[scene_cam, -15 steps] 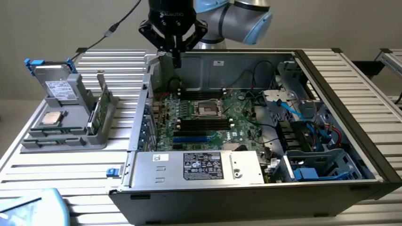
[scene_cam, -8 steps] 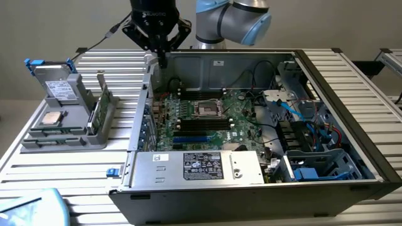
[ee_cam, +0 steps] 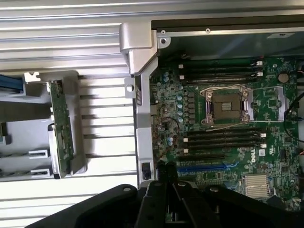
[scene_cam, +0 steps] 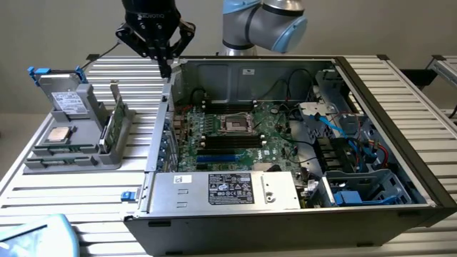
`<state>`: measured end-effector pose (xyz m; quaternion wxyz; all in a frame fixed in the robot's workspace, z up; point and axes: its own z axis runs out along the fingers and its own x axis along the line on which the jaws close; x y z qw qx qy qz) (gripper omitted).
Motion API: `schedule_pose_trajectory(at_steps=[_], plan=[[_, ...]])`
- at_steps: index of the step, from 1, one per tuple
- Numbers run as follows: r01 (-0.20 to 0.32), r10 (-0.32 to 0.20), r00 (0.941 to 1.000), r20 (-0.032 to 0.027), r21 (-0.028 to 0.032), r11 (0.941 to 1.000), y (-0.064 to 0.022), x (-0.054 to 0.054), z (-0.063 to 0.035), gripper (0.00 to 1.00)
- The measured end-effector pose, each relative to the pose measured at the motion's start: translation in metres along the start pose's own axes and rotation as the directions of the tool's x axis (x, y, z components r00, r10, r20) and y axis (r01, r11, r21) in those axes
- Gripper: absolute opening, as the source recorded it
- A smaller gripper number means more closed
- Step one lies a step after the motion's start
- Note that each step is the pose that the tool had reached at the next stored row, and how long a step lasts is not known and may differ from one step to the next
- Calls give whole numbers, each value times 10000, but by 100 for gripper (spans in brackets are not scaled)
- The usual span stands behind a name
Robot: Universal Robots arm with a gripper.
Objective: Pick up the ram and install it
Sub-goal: 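Reach for the ram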
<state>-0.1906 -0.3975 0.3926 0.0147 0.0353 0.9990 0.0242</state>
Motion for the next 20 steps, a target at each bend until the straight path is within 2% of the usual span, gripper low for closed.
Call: schedule_pose_trajectory(at_steps=[9,20], plan=[[1,-1,10000,8,-1,10000,-25,406,-12,10],[12,-11,9997,238,-17,10000,-59,898,-21,10]])
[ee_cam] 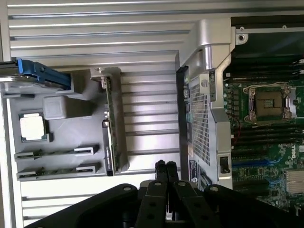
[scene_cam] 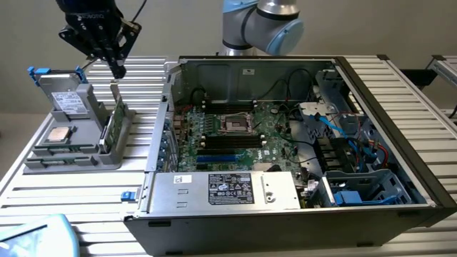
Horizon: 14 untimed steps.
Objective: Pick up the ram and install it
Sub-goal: 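Reach for the ram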
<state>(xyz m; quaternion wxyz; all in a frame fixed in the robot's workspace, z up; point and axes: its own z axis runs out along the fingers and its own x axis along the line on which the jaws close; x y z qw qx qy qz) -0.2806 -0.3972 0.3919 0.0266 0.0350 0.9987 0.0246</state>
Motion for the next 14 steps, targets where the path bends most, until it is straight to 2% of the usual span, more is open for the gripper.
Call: schedule_pose_trajectory(at_steps=[7,14], plan=[[7,-7,9999,162,-11,10000,-21,309,-16,10],[19,-18,9993,367,-25,10000,-41,599,-31,10]])
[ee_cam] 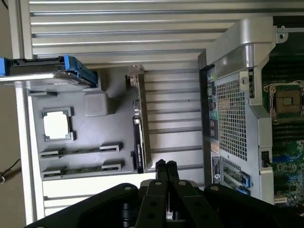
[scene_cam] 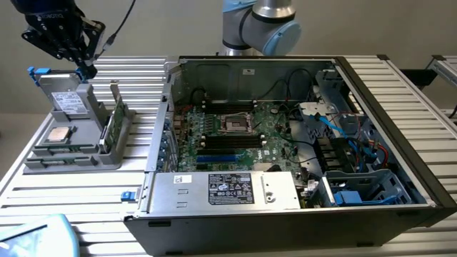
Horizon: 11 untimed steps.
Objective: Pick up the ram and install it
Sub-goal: 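Reach for the ram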
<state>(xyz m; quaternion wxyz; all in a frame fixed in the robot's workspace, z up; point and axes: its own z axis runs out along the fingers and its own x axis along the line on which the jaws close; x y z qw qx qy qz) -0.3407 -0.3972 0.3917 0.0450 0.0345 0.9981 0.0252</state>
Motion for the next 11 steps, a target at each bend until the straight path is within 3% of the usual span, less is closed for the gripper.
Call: schedule_pose_trajectory(at_steps=[2,9,11], plan=[[2,-2,10000,47,-4,10000,-4,64,-6,10],[1,-1,10000,51,-10,10000,-33,232,-13,10],[-4,4,10000,-67,-1,10000,-40,273,-8,10]])
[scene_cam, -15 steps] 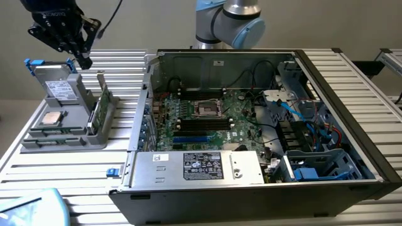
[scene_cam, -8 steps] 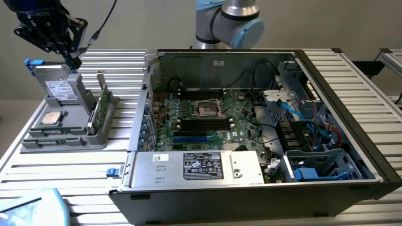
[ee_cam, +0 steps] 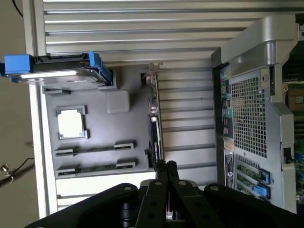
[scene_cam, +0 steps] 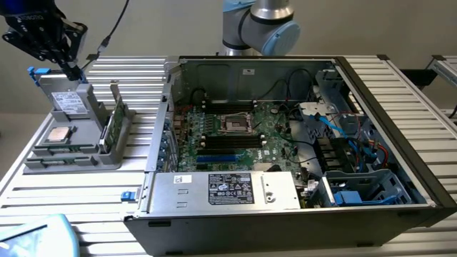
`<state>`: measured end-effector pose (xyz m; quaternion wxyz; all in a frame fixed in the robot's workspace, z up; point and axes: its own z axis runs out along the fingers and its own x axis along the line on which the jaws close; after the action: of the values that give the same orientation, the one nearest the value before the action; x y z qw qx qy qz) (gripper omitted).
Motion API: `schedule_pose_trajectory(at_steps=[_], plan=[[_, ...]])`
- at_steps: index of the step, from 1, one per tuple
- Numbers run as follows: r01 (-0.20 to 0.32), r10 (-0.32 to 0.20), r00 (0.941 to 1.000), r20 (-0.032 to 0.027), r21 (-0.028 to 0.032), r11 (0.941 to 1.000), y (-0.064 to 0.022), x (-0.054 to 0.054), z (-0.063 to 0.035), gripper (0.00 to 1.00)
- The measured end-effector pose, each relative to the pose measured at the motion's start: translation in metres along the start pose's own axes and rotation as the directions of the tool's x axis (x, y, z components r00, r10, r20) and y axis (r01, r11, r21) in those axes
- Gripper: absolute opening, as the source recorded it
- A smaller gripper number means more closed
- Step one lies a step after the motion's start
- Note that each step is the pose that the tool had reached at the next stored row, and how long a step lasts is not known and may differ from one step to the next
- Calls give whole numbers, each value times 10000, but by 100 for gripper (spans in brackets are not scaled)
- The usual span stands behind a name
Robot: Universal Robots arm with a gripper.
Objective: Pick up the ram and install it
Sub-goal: 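Reach for the ram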
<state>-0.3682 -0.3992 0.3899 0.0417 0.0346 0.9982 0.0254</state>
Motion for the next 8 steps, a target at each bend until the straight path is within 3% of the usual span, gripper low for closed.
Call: schedule_pose_trajectory(at_steps=[1,6,8], plan=[[-5,5,10000,-85,5,10000,-3,24,5,10],[-26,30,9979,-652,52,10000,-16,93,20,10],[-18,24,9965,-831,66,10000,-25,101,32,10]])
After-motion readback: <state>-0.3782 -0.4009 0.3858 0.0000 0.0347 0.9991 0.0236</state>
